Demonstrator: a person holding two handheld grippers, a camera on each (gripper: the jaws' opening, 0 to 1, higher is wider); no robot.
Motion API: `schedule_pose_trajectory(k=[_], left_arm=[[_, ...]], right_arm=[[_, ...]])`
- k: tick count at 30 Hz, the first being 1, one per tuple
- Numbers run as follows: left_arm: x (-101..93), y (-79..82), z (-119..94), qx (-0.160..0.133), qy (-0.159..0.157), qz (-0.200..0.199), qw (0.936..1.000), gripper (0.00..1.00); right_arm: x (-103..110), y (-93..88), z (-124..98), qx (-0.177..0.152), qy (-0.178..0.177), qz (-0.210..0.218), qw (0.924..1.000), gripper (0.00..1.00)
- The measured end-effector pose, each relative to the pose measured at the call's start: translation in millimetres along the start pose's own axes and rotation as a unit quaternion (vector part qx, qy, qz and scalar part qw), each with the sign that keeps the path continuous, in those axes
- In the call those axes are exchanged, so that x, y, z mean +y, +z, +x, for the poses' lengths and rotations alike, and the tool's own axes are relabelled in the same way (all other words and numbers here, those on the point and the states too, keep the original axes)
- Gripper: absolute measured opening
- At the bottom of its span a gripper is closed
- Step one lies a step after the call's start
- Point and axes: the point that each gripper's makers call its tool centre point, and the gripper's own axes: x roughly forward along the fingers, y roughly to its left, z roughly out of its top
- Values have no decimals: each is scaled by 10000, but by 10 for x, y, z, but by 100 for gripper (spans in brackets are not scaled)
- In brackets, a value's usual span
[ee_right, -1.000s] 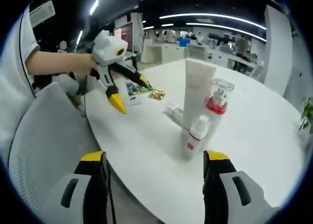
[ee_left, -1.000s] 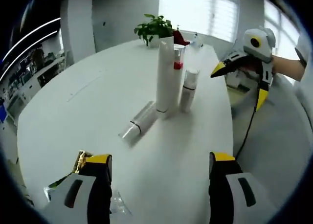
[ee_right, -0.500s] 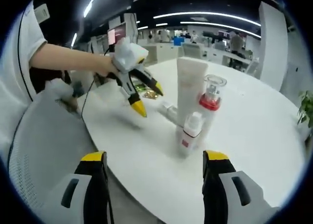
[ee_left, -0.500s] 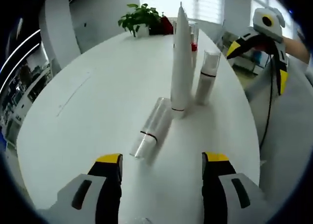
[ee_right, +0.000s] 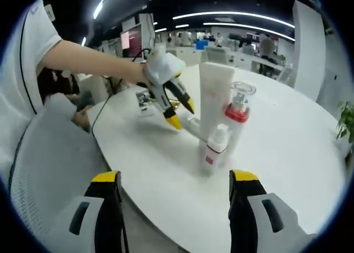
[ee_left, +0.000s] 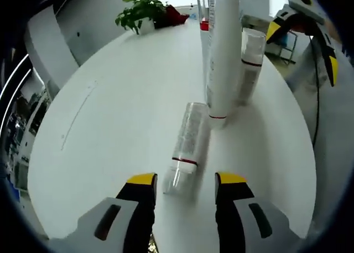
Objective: Arrange the skincare products in the storage area until every visible bottle or jar stands upright without overlapping.
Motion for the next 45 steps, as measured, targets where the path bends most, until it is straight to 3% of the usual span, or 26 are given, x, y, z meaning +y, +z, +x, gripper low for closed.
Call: schedule_pose_trajectory(k=[6,17,26,29,31,34,37,45], left_arm=[[58,10,40,22,28,-8,10000,27],[100,-31,72,151,71,67,9998,24],[90,-148,-84,308,85,-235,9992,23],[73,-226,-153,419,95,-493,9979,23],[35,-188,-237,414,130,-655,9969,23],[-68,-192,-367,311,69,-1228,9919,23],[-62,-340,-439,337,69,-1413,9894,23],[-322,-394,-623,279,47,-1877,9818,23]], right_arm=[[-13,-1,-3,-3,-21,16,10000,78],[1,-30,12,75,8,-16,10000,79],[9,-24,16,79,17,-47,10000,79],[13,-14,17,68,24,-75,9999,79],[19,-6,17,57,28,-88,9999,79],[29,1,17,46,45,-130,9999,79],[26,20,16,12,47,-169,9998,79],[41,63,8,-65,28,-332,9994,78]])
